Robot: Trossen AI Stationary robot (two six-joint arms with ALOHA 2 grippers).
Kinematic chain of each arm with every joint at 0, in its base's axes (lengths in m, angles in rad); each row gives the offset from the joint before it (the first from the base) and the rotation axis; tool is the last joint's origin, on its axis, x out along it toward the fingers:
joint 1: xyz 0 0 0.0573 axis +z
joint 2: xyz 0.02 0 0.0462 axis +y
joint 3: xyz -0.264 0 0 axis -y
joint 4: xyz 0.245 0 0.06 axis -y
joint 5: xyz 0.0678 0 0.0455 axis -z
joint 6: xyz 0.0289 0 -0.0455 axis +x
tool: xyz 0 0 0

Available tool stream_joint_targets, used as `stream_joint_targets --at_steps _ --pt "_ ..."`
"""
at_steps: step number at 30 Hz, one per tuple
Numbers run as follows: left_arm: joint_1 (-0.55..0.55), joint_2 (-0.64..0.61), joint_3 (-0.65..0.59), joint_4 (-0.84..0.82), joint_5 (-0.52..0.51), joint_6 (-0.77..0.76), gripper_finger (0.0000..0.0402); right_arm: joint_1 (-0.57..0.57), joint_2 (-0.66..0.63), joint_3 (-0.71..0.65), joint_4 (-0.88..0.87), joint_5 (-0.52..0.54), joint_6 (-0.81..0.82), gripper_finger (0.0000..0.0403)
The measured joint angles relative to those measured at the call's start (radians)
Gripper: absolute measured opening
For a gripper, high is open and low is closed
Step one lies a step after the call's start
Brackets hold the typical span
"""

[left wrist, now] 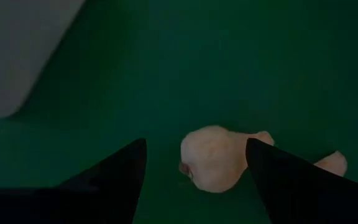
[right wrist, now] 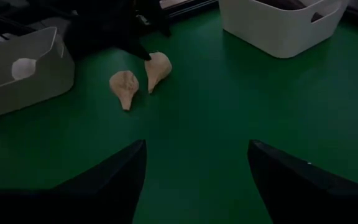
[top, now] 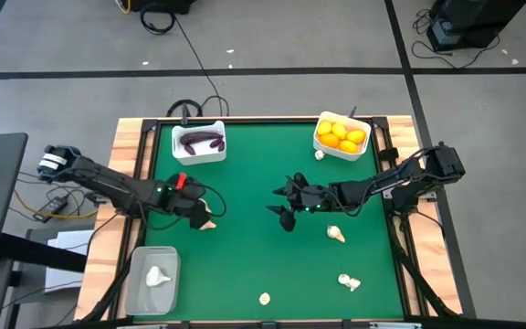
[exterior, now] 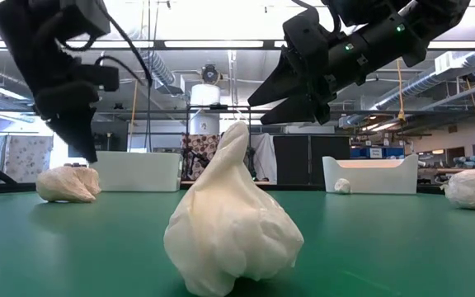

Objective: Sort produce into baskets
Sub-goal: Put the middle left white garlic into the gray bin

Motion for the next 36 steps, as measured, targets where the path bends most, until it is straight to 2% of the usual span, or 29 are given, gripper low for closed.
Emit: stream_joint_targets --at_steps 10,19,22,27,32,34,36 --pt "0.059 0.000 -0.100 0.151 0.101 -0.005 0.0271 0.000 0.000 0.000 0.000 0.000 0.000 0.0290" --pt "0.096 0.000 -0.108 0.133 0.113 0.021 0.0160 0.000 0.000 0.000 -0.004 0.000 0.000 0.0290" --pt "0.097 0.000 -0.053 0.035 0.117 0.048 0.0144 0.000 0.000 0.000 -0.012 0.000 0.000 0.0290" --pt "0.096 0.000 0.106 -0.230 0.090 0.055 0.0147 -0.001 0.000 0.000 -0.021 0.000 0.000 0.0290" --pt "0.096 0.000 0.282 -0.389 0.046 0.119 0.0147 -0.001 0.000 0.000 -0.028 0.000 0.000 0.0290" --pt "0.088 0.000 0.346 -0.434 0.056 0.157 0.0147 -0.001 0.000 0.000 -0.029 -0.001 -0.001 0.0290" --pt "0.073 0.000 0.396 -0.478 0.115 0.212 0.0147 -0.001 0.000 0.000 -0.029 -0.007 -0.018 0.0290"
